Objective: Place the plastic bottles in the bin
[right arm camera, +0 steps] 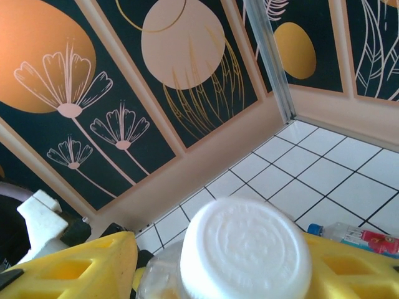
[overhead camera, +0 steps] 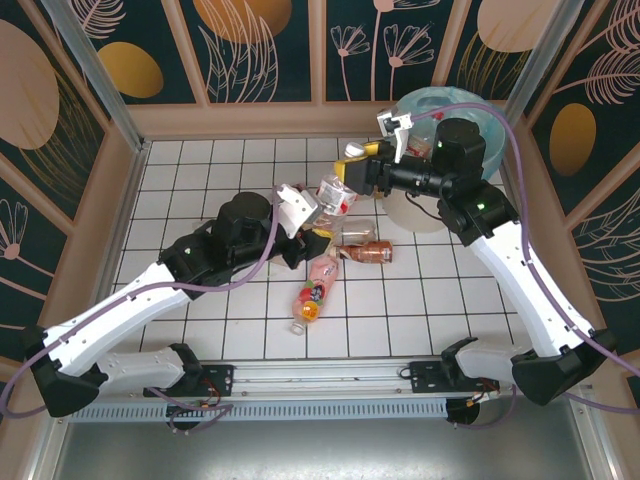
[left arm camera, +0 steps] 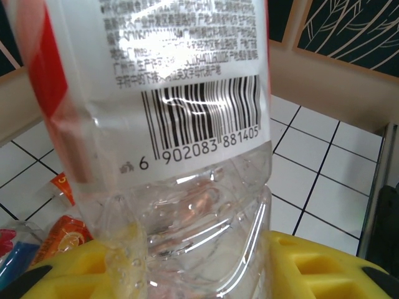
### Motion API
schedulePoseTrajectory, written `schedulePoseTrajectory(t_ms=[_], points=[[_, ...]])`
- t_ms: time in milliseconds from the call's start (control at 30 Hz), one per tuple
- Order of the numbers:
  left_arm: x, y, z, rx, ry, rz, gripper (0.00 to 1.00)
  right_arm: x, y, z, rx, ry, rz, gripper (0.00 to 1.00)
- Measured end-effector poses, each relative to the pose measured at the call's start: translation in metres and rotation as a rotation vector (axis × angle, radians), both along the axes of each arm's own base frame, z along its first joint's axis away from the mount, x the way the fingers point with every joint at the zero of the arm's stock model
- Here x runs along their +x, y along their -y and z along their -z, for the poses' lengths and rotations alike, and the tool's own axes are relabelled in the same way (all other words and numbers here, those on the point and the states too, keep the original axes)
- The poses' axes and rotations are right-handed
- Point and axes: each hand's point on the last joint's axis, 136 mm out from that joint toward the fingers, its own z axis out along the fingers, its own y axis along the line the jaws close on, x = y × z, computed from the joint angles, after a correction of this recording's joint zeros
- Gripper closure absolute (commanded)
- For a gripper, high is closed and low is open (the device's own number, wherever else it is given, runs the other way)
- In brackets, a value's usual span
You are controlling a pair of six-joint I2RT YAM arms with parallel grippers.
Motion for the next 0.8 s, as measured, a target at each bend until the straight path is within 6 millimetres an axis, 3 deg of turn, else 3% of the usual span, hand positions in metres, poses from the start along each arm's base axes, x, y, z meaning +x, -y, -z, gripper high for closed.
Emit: schedulePoseTrajectory(t_ms=[133, 200, 267, 333, 467, 633, 800], points=[[0.001, 0.001, 0.001, 0.005, 0.01, 0.004, 0.72, 0.005, 0.005, 0.0, 0.0, -0.002, 0.02, 0.68], [0.002, 0.001, 0.002, 0.011, 0.017, 0.003, 0.64, 0.004, 0.006, -0.001, 0.005, -0.007, 0.016, 0.82], [0.003, 0.001, 0.001, 0.01, 0.023, -0.001, 0.51, 0.003, 0.007, -0.002, 0.005, -0.006, 0.018, 0.9], [0.003, 0.002, -0.001, 0.004, 0.032, -0.001, 0.27, 0.003, 0.009, -0.003, 0.006, -0.003, 0.032, 0.97], [0.005, 0.001, -0.007, -0.049, 0.06, -0.017, 0.02, 0.008, 0.019, -0.004, -0.02, 0.032, 0.11, 0.98], [-0.002, -0.01, -0.031, -0.167, 0.13, -0.028, 0.01, 0.027, 0.045, -0.007, -0.079, 0.08, 0.306, 0.98], [0.0, -0.021, -0.051, -0.228, 0.188, -0.073, 0.01, 0.045, 0.087, -0.03, -0.109, 0.169, 0.556, 0.96]])
